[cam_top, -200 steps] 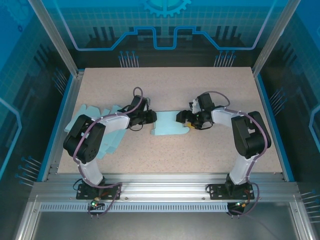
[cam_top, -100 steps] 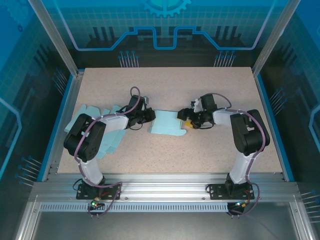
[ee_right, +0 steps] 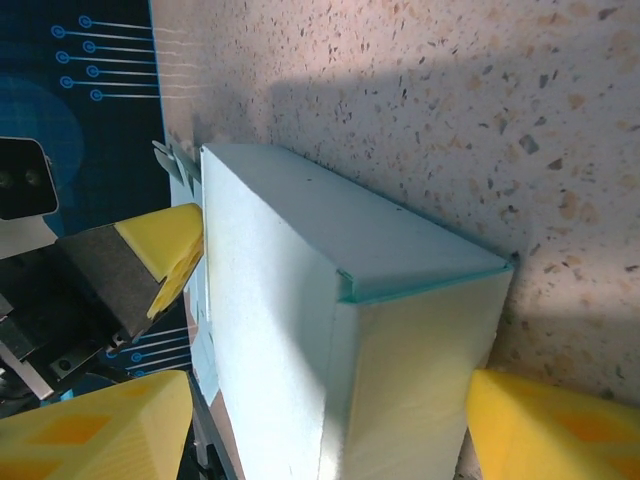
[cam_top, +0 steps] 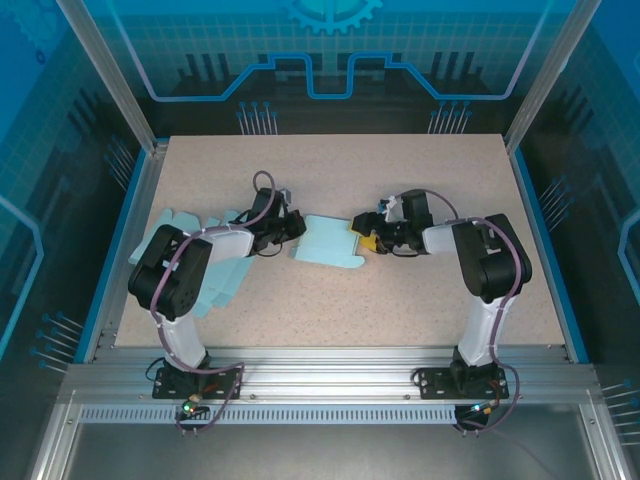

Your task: Fold the paper box

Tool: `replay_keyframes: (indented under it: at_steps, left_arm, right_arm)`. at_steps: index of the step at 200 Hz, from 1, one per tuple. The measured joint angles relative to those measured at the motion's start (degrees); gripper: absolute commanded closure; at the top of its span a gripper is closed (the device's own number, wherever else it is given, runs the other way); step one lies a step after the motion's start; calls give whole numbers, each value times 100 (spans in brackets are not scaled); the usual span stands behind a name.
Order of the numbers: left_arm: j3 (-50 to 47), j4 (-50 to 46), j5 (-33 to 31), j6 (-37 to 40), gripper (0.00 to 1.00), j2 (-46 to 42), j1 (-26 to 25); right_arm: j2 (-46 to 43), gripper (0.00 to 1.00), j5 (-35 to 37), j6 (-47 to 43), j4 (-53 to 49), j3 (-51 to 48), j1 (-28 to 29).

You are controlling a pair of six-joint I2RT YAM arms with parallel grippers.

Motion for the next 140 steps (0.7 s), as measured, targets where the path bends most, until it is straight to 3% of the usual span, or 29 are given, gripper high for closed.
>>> replay_keyframes:
  at_steps: [140]
  left_arm:
    - [-153,568,149,-343,100,120,221]
  right_arm:
    - [-131,26,457,-393,-507,129,284]
